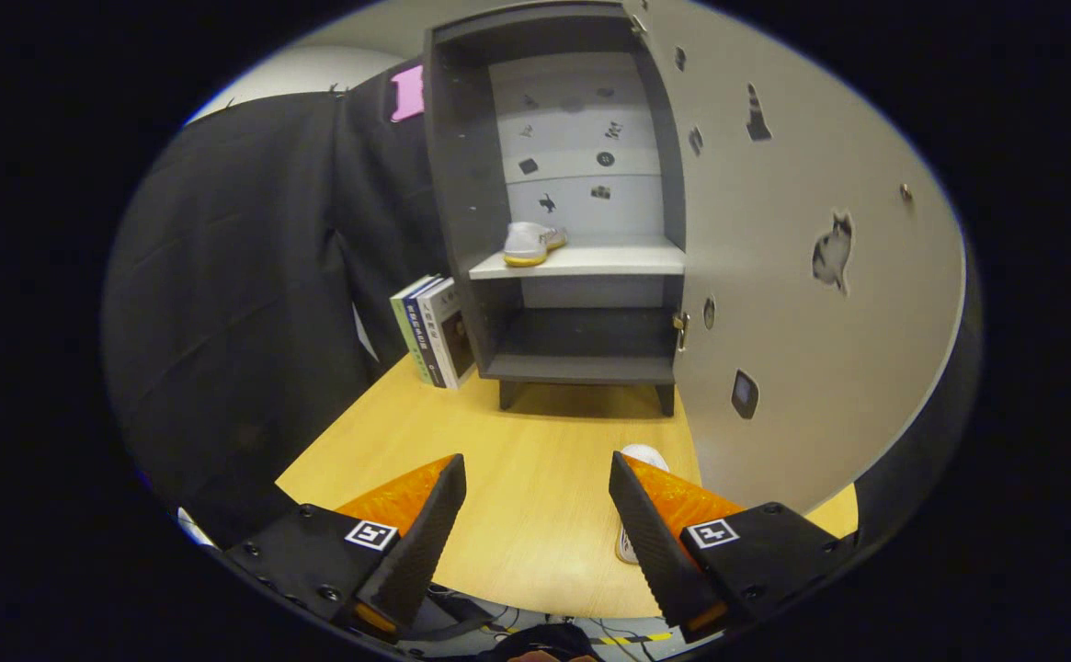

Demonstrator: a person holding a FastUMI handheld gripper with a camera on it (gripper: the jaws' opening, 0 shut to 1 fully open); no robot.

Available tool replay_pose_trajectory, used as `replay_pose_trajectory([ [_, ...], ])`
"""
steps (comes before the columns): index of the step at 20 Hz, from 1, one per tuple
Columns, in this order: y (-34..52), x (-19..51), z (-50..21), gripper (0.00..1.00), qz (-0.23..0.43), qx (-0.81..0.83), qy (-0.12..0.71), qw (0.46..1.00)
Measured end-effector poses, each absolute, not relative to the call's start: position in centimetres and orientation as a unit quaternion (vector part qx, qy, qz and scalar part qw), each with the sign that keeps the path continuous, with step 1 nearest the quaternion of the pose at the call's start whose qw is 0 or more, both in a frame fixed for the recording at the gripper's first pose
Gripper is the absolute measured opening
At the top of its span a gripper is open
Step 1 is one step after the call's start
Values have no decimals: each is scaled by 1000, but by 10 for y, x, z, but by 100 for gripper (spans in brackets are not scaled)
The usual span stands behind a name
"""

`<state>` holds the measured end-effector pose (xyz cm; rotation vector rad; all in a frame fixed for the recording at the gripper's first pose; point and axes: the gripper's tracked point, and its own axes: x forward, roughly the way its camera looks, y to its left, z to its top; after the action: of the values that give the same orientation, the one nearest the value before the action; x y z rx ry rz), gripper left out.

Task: Open the shoe cabinet door, grab the shoes and put them into the shoe cabinet, then close the shoe cabinet door.

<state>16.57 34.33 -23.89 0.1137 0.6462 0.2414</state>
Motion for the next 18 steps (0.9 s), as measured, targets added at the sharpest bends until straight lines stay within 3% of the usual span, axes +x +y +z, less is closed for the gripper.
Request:
replay_pose_trajectory([
  [8, 316, 183, -380, 98, 54, 50, 462, 884],
  [18, 311, 214, -464, 98, 28, 1, 508, 861],
])
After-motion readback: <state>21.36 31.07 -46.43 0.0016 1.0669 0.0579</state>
